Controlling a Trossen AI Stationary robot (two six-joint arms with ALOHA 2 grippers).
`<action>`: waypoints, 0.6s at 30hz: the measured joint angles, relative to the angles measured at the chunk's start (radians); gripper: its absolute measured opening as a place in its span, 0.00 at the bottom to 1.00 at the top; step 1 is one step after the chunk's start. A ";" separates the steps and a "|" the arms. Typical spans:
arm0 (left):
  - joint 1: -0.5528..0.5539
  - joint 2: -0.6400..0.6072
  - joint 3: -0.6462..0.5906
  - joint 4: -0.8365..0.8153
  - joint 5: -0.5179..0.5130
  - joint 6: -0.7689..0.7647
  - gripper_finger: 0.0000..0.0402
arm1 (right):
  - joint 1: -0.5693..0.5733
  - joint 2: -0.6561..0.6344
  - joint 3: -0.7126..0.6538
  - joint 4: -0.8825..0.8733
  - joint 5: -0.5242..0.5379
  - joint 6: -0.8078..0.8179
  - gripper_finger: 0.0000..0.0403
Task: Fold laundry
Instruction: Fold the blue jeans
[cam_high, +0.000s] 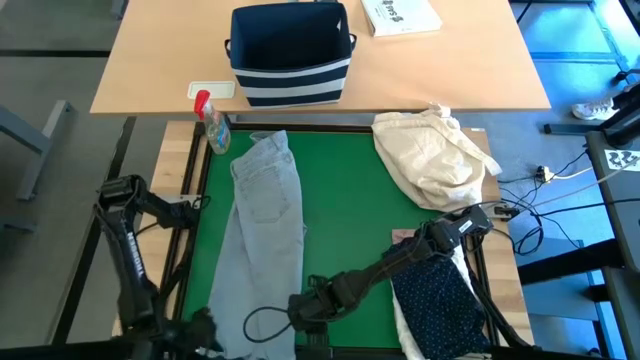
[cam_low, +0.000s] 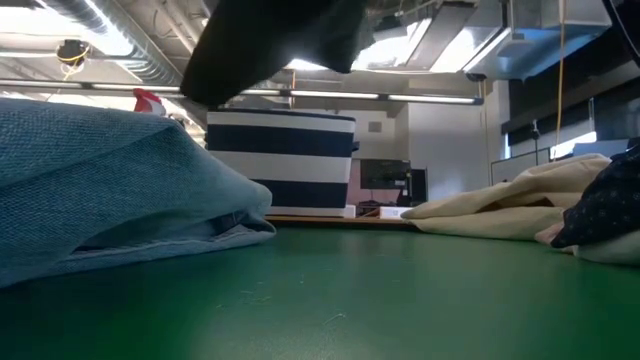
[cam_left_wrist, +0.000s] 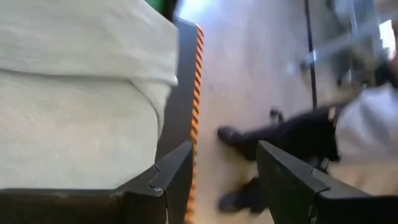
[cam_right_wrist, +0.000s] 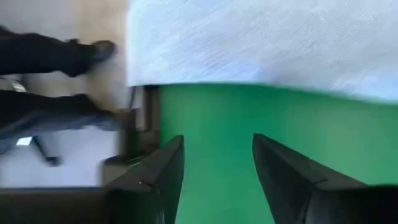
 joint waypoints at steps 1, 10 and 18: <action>0.017 0.003 0.000 0.006 -0.004 -0.038 0.42 | 0.000 0.000 -0.002 0.000 0.023 -0.035 0.47; 0.147 0.187 0.000 0.340 0.035 -0.286 0.42 | -0.032 0.002 -0.002 0.006 0.134 -0.204 0.47; 0.216 0.368 0.000 0.515 0.154 -0.579 0.36 | -0.047 0.002 -0.002 0.011 0.130 -0.230 0.47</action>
